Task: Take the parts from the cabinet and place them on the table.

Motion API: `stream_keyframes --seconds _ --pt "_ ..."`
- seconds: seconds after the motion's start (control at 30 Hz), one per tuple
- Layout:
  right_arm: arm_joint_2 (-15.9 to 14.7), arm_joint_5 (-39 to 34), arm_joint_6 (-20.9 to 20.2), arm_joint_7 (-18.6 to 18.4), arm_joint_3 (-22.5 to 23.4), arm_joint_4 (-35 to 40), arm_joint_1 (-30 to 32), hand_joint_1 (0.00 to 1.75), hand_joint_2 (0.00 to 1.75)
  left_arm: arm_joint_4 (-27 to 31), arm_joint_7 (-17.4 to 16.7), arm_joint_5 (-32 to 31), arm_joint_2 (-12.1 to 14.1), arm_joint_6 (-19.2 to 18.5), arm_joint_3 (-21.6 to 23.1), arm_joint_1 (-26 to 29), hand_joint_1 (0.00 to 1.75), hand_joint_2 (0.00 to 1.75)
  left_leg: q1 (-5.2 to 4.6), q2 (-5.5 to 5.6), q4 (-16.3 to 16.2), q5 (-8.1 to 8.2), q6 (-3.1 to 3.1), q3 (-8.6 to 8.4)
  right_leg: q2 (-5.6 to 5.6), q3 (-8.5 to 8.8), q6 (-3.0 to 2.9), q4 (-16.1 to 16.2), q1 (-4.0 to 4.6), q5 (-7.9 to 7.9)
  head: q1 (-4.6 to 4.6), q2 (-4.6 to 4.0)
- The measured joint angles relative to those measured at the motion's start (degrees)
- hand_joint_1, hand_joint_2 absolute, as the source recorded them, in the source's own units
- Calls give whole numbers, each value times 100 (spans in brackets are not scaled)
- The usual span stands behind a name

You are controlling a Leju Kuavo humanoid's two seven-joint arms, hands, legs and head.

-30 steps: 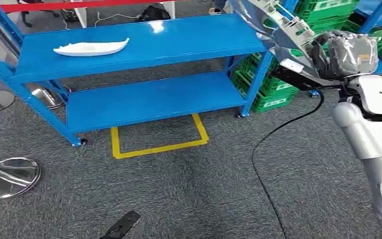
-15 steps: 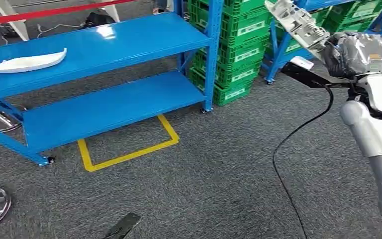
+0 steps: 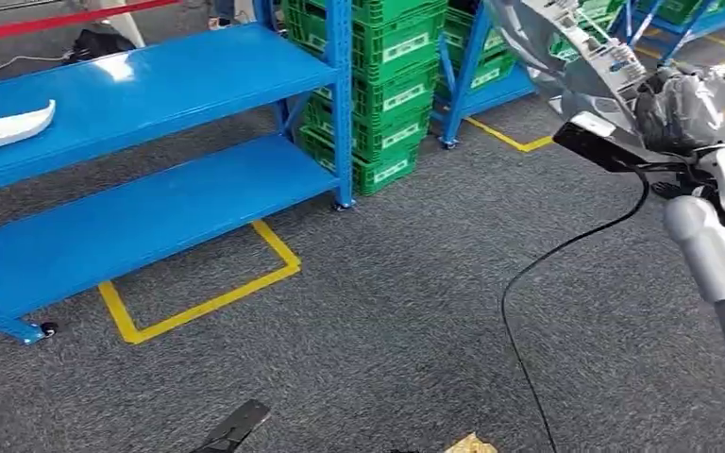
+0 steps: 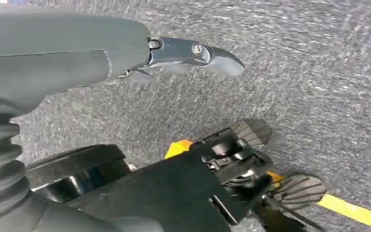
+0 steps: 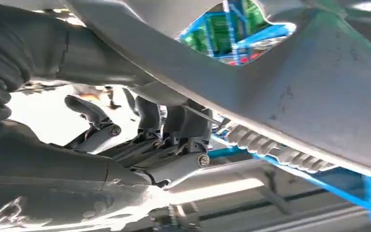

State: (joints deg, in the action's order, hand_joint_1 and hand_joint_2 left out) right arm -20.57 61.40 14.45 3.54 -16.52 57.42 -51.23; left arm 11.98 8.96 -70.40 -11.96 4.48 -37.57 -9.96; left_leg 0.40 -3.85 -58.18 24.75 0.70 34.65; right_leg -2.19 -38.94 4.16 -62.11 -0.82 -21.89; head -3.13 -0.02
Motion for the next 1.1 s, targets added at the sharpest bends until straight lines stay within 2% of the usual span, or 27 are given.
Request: stream_keyframes --seconds 0.03,0.07,0.17,0.2,0.23,0.27,0.33,0.37,0.4,0.47,0.5,0.53,0.57,0.6,0.67,0.7,0.73,0.77,0.8,0.83,0.87,0.9,0.93,1.0,1.03,1.07,1.1 --pt "0 11 20 0 24 -28 -25 175 175 0 0 0 2 0 0 -5 0 175 -32 -49 -1 13 -27 -5 -285 155 -6 295 84 -75 0 0" --pt "2 17 42 0 26 -48 -42 175 175 0 0 0 4 0 0 -12 0 175 -68 -81 -26 25 -52 5 -171 176 -100 327 74 -17 22 0" --pt "-9 44 74 -20 70 -149 -57 175 175 0 0 0 7 -4 0 -12 0 175 -67 -278 12 25 -121 -33 50 113 -170 316 87 3 11 0" --pt "-13 46 74 -20 74 -173 -61 175 175 0 0 0 0 -4 0 -23 0 175 -45 -194 -3 74 -174 -13 110 121 -222 345 43 37 18 0" --pt "-13 48 74 -20 72 -188 -69 175 175 0 0 0 -2 -4 0 -27 0 175 -30 93 -140 210 -185 34 171 108 -250 348 32 52 15 0" --pt "-13 46 77 -26 72 -212 -72 175 175 0 0 0 -2 -4 0 -25 0 175 -32 256 -470 425 -187 178 227 98 -272 348 25 60 22 0" --pt "-9 48 76 -28 61 -262 -62 175 175 0 0 0 4 -7 0 -1 0 175 -36 368 -1454 854 -187 646 384 68 -296 348 23 73 33 0" --pt "-9 52 74 -28 59 -288 -56 175 175 0 0 2 11 -7 -2 3 0 175 -39 382 -1773 918 -187 821 465 59 -299 347 24 78 33 0" --pt "-9 59 76 -28 59 -317 -53 175 175 0 0 2 13 -7 -2 2 0 175 -38 385 -1788 823 -188 849 551 58 -294 347 20 85 33 0" --pt "-9 63 76 -35 72 -365 -58 175 175 0 0 2 17 0 0 -6 0 175 -27 407 -1190 364 -184 583 717 60 -274 343 3 97 33 0" --pt "-9 74 79 -35 72 -380 -73 175 175 0 0 2 22 4 -2 -11 0 175 -11 505 -675 94 -182 338 803 61 -255 337 -10 104 33 0" --pt "-9 81 81 -35 72 -396 -94 175 175 0 0 2 24 7 0 -13 0 175 34 826 -265 -63 -186 144 880 44 -225 333 -28 113 35 0" --pt "-7 87 83 -35 70 -417 -137 175 175 0 0 7 22 7 -2 -12 0 175 80 919 -49 20 -170 40 968 -17 -190 273 -1 110 26 0" --pt "-7 94 98 -33 72 -437 -177 175 175 0 0 9 31 9 -2 -21 0 175 49 857 -86 37 -172 70 1033 -55 -139 308 -35 150 22 0" --pt "-13 96 109 -33 90 -472 -178 175 175 0 0 11 31 9 -2 -20 0 175 11 739 -84 28 -107 62 1173 -63 -51 382 -74 205 52 0" --pt "-33 96 109 -33 118 -496 -179 175 175 0 0 17 22 11 -2 -33 0 175 59 651 -32 -12 -48 55 1217 -84 -16 383 -75 218 55 0" --pt "-46 103 109 -31 138 -511 -185 175 175 2 0 20 28 11 -2 -49 0 175 49 582 -23 -26 -15 44 820 -161 -7 286 -22 143 26 0" --pt "-44 109 111 -33 144 -529 -215 175 175 2 0 20 22 11 -2 -49 0 175 31 531 -22 -25 25 45 494 -299 1 -28 -8 -56 -42 0" --pt "-33 116 116 -31 144 -542 -230 175 175 2 0 22 22 11 -2 -36 0 175 16 453 -25 -21 34 44 340 -506 18 -502 -14 -287 -39 0" --pt "-28 120 116 -31 144 -551 -233 175 175 2 0 24 30 11 -2 -23 0 175 6 378 -26 -20 36 44 271 -728 29 -988 -24 -494 -33 0" --pt "-28 125 118 -31 144 -562 -228 175 175 2 0 24 37 11 -2 -14 0 175 4 299 -27 -15 42 45 250 -899 40 -1378 -26 -626 -44 0" --pt "-28 131 122 -31 146 -579 -221 175 175 2 0 24 44 11 -2 -12 0 175 4 222 -27 -9 47 40 248 -955 47 -1508 -28 -630 -37 0" --pt "-28 131 122 -31 151 -594 -220 175 175 2 0 24 44 11 -2 -13 0 175 4 147 -28 1 42 30 242 -844 48 -1347 -29 -499 -42 0" --pt "-28 133 124 -28 153 -597 -225 175 175 2 0 24 37 11 -2 -16 0 175 4 7 -30 36 4 -12 101 -257 38 -322 -28 -52 -39 0" --pt "-28 133 127 -26 155 -599 -226 175 175 2 0 24 41 11 -2 -18 0 175 -20 -33 -32 64 -35 -43 -189 26 38 156 -14 65 -44 0" --pt "-24 133 129 -26 151 -603 -252 175 175 2 0 26 48 11 -2 -25 0 175 -79 -70 -45 85 -69 -37 -372 102 12 244 82 -14 -49 0" --pt "-22 135 133 -26 153 -607 -248 175 175 2 0 26 50 11 -2 -25 0 175 -86 -122 -44 85 -90 -47 -221 72 -70 256 54 10 -8 0"
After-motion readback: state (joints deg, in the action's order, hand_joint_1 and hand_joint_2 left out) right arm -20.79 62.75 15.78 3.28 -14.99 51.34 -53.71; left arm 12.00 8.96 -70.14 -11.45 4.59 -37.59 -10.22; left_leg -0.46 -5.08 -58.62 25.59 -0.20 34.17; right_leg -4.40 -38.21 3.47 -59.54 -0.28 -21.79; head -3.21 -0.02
